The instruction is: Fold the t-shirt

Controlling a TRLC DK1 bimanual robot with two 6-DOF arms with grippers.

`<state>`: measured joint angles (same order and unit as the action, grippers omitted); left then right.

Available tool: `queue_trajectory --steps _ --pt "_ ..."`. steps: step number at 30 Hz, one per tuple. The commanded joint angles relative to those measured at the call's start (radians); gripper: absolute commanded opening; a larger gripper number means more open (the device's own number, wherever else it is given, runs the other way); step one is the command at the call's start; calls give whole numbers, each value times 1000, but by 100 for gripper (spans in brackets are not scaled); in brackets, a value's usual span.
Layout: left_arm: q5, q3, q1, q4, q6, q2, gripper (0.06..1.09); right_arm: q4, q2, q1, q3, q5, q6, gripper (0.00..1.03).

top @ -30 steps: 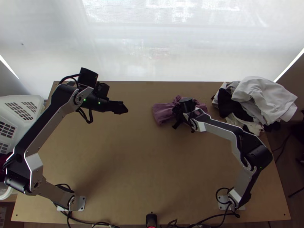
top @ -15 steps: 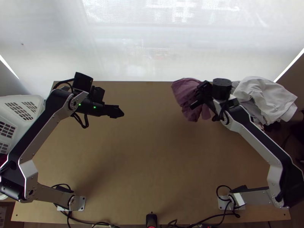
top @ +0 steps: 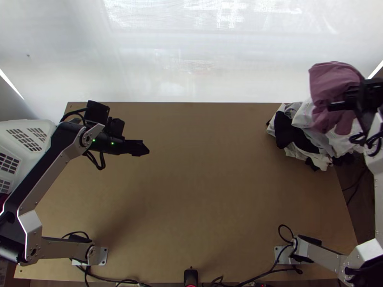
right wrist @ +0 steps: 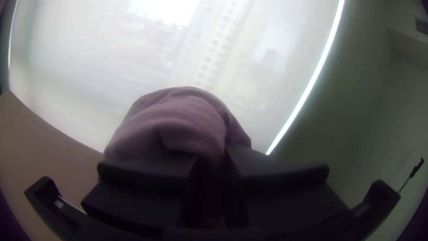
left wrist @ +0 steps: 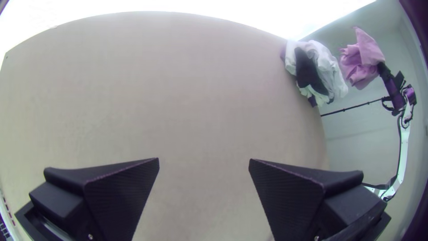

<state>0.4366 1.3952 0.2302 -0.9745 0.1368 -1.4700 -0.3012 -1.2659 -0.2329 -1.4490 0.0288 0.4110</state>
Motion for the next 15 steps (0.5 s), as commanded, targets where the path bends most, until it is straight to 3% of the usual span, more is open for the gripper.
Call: queue_trajectory --steps 1,5,8,15 --pt "1 -87 -11 25 -2 45 104 -18 -44 -401 -140 184 -12 3" --pt "1 -133 -12 34 -2 69 104 2 -138 -505 -180 237 -12 3" --pt "1 -154 -23 36 -8 83 104 7 -201 -513 -172 244 -12 3" --pt "1 -171 -84 26 -31 109 104 65 -360 -391 -125 229 -86 3"
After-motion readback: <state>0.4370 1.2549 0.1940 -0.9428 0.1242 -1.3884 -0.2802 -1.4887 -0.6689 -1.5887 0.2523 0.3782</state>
